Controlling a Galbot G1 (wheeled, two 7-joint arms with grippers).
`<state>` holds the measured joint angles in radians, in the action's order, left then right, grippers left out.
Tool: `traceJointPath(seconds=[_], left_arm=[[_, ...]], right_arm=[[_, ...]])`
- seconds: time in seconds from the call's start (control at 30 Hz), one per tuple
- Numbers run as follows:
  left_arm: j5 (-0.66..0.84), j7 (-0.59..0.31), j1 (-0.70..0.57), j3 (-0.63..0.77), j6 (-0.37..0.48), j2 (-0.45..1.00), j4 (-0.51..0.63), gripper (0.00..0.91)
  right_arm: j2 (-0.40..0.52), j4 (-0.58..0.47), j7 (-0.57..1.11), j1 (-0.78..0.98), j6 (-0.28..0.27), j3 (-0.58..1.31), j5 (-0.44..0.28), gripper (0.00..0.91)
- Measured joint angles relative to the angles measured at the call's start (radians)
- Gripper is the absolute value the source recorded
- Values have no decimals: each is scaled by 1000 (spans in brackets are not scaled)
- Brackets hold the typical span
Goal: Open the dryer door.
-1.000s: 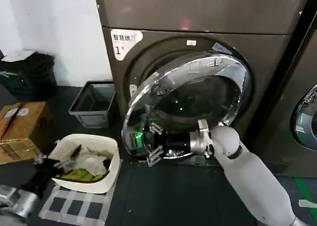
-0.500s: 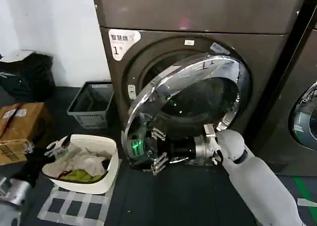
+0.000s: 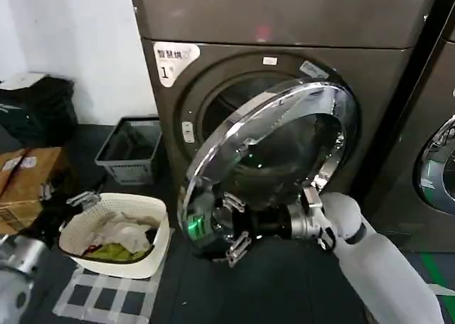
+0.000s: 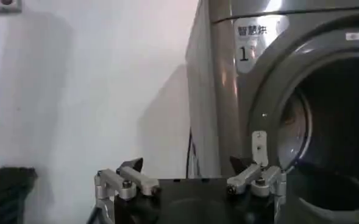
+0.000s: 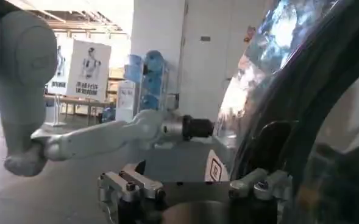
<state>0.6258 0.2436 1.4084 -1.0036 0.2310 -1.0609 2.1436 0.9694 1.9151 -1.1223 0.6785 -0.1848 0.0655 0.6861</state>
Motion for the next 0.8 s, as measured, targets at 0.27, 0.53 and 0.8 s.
traceJointPath(seconds=[0.27,0.53,0.8], left_arm=[[13,2,-29,85,-3,24,29,907],[6,2,-65,206,0,50,56,907],[0,1,-110,335,0,78,55,907]], right_arm=[[-46,60,2,76,5,51,13,907],[-75,84,1,149,12,110,21,907],[-105,78,2,219,12,199,26,907]])
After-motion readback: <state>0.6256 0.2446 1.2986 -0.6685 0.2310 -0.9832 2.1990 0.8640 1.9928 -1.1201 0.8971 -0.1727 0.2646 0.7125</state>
